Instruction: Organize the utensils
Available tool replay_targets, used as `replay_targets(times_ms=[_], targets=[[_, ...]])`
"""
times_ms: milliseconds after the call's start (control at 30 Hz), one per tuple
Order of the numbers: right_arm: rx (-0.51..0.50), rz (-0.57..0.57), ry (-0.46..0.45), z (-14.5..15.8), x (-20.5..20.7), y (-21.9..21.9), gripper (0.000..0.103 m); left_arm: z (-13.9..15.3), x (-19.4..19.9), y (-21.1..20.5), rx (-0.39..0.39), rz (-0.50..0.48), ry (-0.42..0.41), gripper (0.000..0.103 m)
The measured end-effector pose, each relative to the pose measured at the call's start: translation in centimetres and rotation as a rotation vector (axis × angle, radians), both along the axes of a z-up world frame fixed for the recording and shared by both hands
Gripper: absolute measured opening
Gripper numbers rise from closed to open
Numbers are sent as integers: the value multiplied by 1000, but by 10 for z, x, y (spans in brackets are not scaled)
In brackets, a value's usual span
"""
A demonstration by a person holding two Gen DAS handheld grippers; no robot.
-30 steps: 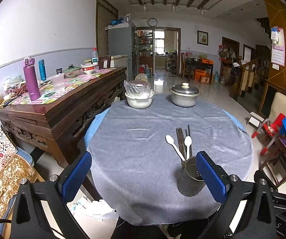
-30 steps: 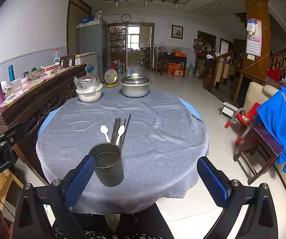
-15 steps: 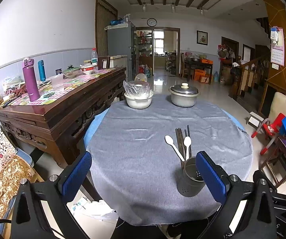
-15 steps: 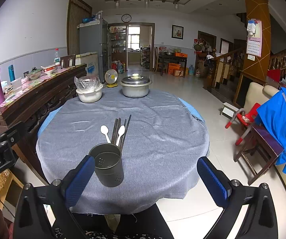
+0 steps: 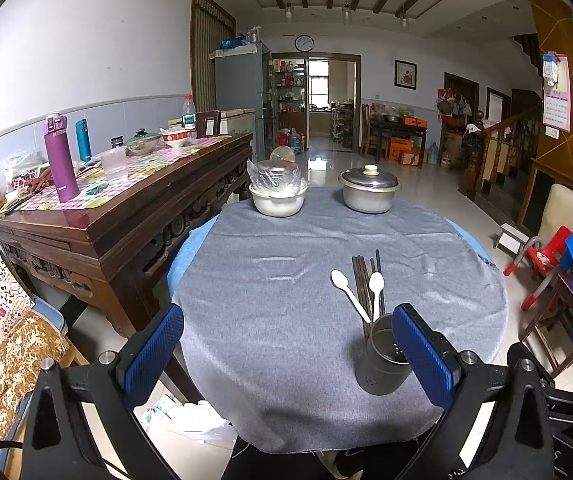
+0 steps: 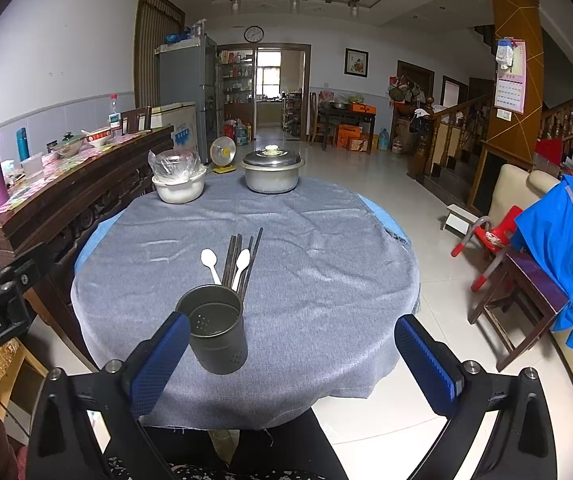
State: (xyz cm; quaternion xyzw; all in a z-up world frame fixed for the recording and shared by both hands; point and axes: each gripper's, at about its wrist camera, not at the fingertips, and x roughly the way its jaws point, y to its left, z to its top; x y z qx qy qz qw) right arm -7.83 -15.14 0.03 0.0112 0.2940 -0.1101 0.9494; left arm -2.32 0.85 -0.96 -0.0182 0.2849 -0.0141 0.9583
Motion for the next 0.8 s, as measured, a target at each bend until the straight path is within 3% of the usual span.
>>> replay_targets(times_ms=[267,500,700,800], targets=[[-1,-7,27,-6,13,-6,103,-3,20,6,-31,31,14,103],[-7,-29,41,-10,34,-19,103,-7,51,8,12,65,45,103],[-6,-32,50,-9,69,-33,103,-18,98,14,-6,97,59,103],[24,-34,60,-9,96,-48,103,-30,133,18,-7,101,112,103]])
